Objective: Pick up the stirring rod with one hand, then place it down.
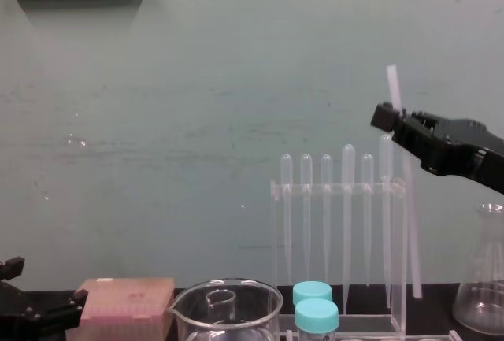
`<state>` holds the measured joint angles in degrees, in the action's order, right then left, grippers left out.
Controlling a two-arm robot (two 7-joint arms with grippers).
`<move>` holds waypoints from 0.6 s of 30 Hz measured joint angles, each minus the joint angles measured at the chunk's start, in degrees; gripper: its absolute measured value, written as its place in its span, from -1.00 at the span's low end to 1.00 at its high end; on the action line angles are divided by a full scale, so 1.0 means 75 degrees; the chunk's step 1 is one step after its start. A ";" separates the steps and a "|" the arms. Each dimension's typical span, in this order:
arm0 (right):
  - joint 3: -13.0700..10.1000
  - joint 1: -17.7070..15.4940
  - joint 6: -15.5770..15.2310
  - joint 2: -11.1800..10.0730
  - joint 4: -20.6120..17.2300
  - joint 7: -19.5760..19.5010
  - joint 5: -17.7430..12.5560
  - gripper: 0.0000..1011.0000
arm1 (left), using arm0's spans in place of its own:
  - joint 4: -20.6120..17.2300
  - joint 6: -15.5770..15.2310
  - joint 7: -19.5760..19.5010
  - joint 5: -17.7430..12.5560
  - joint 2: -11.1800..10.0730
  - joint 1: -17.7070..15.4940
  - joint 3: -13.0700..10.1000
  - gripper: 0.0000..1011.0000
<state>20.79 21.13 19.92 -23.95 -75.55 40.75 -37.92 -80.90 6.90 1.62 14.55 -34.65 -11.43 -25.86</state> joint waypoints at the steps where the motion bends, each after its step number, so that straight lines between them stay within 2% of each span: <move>1: -0.0036 0.0003 0.0356 0.0082 0.0098 0.0135 0.0057 -0.86 | 0.0000 0.0000 0.0000 0.0000 0.0000 0.0000 0.0000 0.98; 2: -0.0051 0.0004 0.0481 0.0115 0.0142 0.0183 0.0078 -0.86 | -0.0001 0.0000 0.0000 0.0000 0.0000 0.0000 0.0000 0.98; 3: -0.0085 0.0009 0.0772 0.0187 0.0251 0.0296 0.0123 -0.86 | -0.0001 0.0000 0.0000 0.0000 0.0000 0.0000 0.0000 0.98; 7: -0.0153 0.0021 0.1265 0.0322 0.0569 0.0546 0.0201 -0.86 | 0.0000 0.0000 0.0000 0.0000 0.0000 0.0000 0.0000 0.98; 13: -0.0236 -0.0041 0.1381 0.0376 0.0940 0.0635 0.0321 -0.86 | 0.0000 0.0001 0.0000 0.0000 0.0000 0.0000 0.0000 0.98; 18: -0.0264 -0.0082 0.1354 0.0373 0.0997 0.0630 0.0347 -0.86 | 0.0000 0.0000 0.0000 0.0000 0.0000 0.0000 0.0000 0.98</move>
<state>18.80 20.51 30.07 -21.15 -68.07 45.48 -35.31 -80.90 6.90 1.62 14.55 -34.64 -11.43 -25.86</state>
